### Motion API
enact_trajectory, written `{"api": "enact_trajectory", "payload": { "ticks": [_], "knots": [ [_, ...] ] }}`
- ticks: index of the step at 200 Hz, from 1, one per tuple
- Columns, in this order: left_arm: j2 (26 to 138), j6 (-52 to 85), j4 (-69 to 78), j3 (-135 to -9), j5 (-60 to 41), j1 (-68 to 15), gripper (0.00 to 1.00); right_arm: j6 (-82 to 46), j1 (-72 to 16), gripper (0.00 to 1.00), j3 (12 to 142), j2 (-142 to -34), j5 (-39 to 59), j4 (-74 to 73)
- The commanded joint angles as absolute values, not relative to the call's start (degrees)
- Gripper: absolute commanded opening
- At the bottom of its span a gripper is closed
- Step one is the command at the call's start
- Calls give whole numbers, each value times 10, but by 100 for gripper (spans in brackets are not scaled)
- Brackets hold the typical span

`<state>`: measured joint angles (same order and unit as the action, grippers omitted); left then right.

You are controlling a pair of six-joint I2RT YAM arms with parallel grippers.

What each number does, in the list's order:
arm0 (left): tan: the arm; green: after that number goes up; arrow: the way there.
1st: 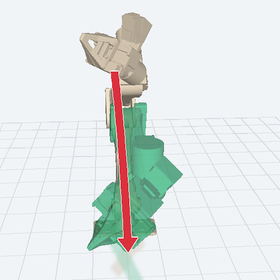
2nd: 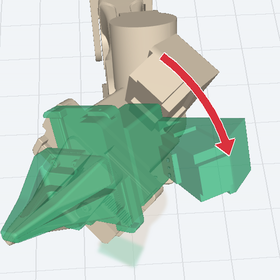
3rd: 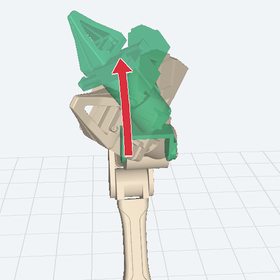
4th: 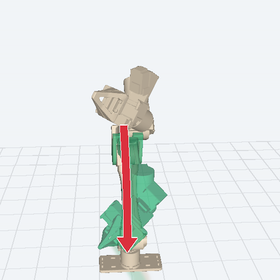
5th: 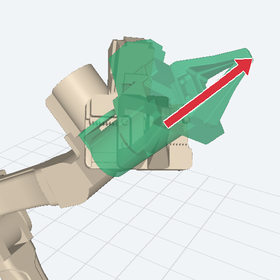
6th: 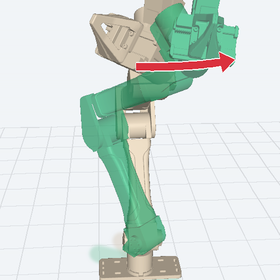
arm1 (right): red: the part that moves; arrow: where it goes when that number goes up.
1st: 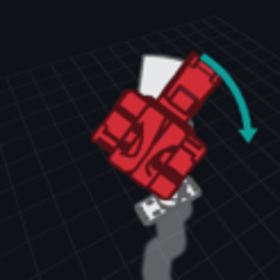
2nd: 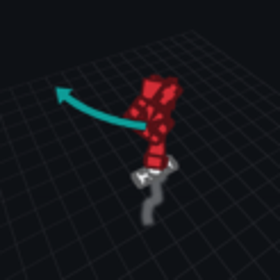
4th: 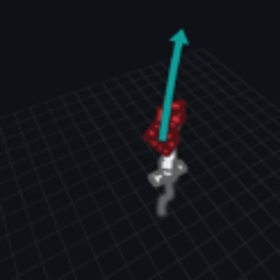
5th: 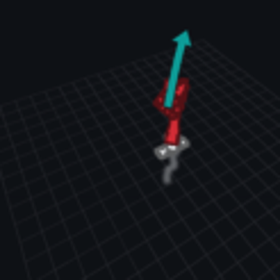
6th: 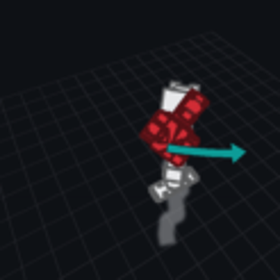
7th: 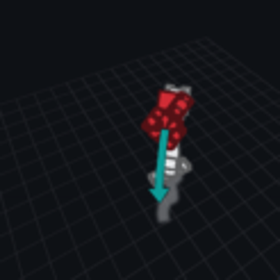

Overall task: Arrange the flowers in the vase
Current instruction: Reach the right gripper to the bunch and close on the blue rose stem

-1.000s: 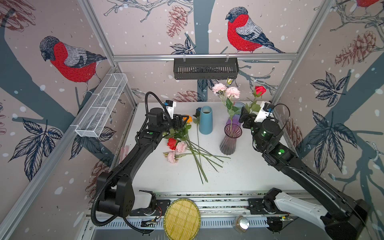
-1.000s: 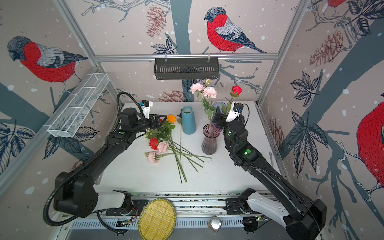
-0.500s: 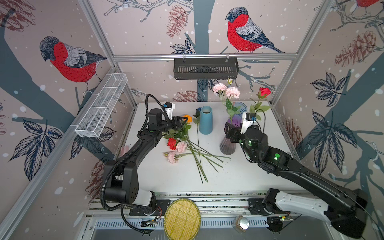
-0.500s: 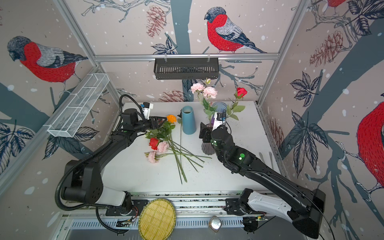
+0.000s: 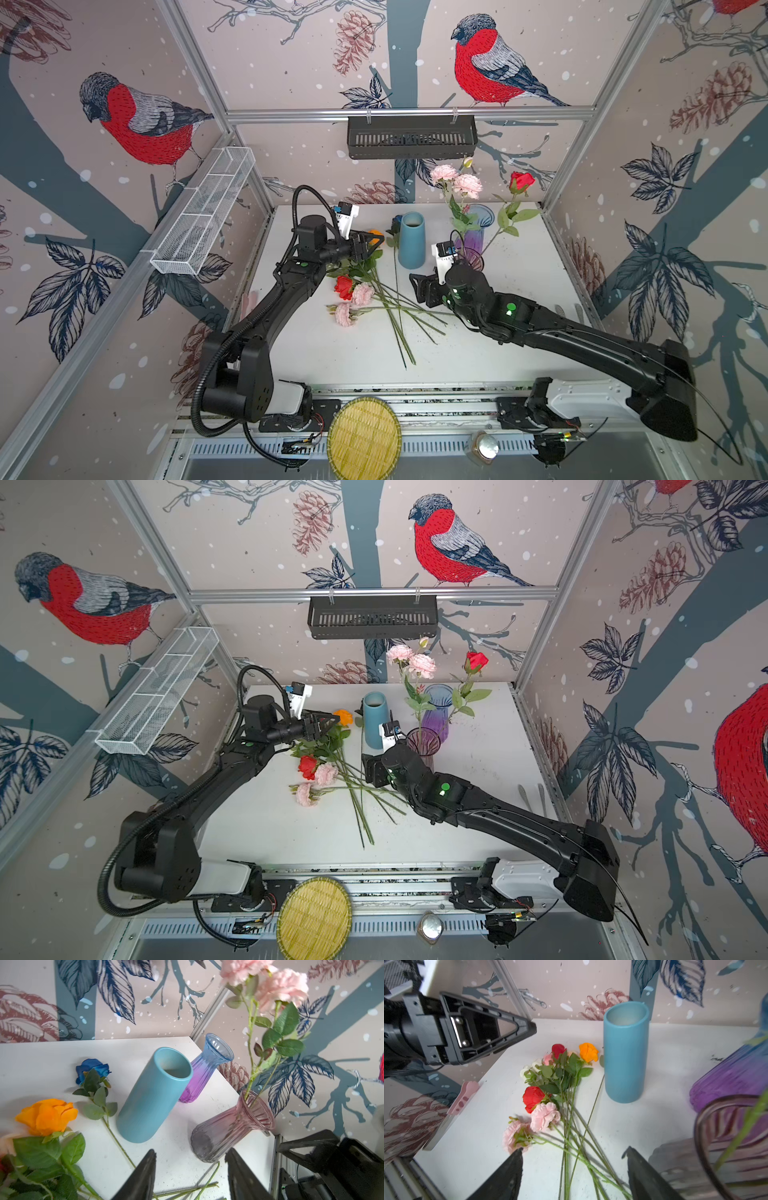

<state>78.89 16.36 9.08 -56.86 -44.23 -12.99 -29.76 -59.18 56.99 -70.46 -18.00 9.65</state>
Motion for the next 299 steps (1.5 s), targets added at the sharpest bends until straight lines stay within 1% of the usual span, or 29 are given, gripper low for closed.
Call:
{"api": "enact_trajectory", "payload": {
  "ticks": [1,13,20,40,52,62,72,87,120,127,147,164,180,203,217,236,273,279,292,299],
  "knots": [
    [781,76,34,-569,-361,-157,56,-306,-586,78,571,-729,-85,147],
    [795,74,22,-569,-352,-161,55,-326,-572,79,573,-756,-40,166],
    [807,78,16,-590,-351,-161,54,-337,-562,79,575,-772,-11,175],
    [845,110,-1,-610,-348,-160,50,-355,-531,72,581,-823,63,177],
    [867,134,8,-611,-377,-161,49,-356,-523,70,579,-852,91,150],
    [885,155,31,-606,-401,-165,49,-357,-523,69,584,-880,101,131],
    [907,164,24,-622,-421,-165,48,-358,-522,68,598,-911,110,120],
    [926,176,6,-645,-440,-161,46,-364,-520,67,635,-962,114,127],
    [908,222,55,-628,-460,-125,45,-369,-512,64,693,-1035,105,150],
    [903,223,58,-625,-457,-112,45,-370,-508,61,697,-1043,102,150],
    [894,227,68,-618,-455,-78,44,-372,-490,55,703,-1061,103,148],
    [890,231,80,-614,-468,-63,34,-364,-478,49,708,-1072,109,138],
    [890,229,82,-611,-470,-62,33,-357,-472,43,730,-1091,120,146],
    [902,248,104,-608,-483,-62,33,-358,-472,43,754,-1111,109,150],
    [911,259,108,-614,-487,-61,31,-363,-472,43,757,-1119,104,148],
    [916,276,123,-614,-495,-58,30,-366,-473,40,760,-1128,104,152],
    [909,251,98,-611,-479,-58,31,-369,-473,39,763,-1134,100,158],
    [908,251,98,-611,-480,-58,31,-370,-474,37,761,-1133,101,154],
    [910,251,97,-611,-479,-58,31,-376,-474,36,756,-1134,102,150],
    [911,250,95,-612,-479,-58,31,-378,-474,33,756,-1135,104,148]
  ]
}}
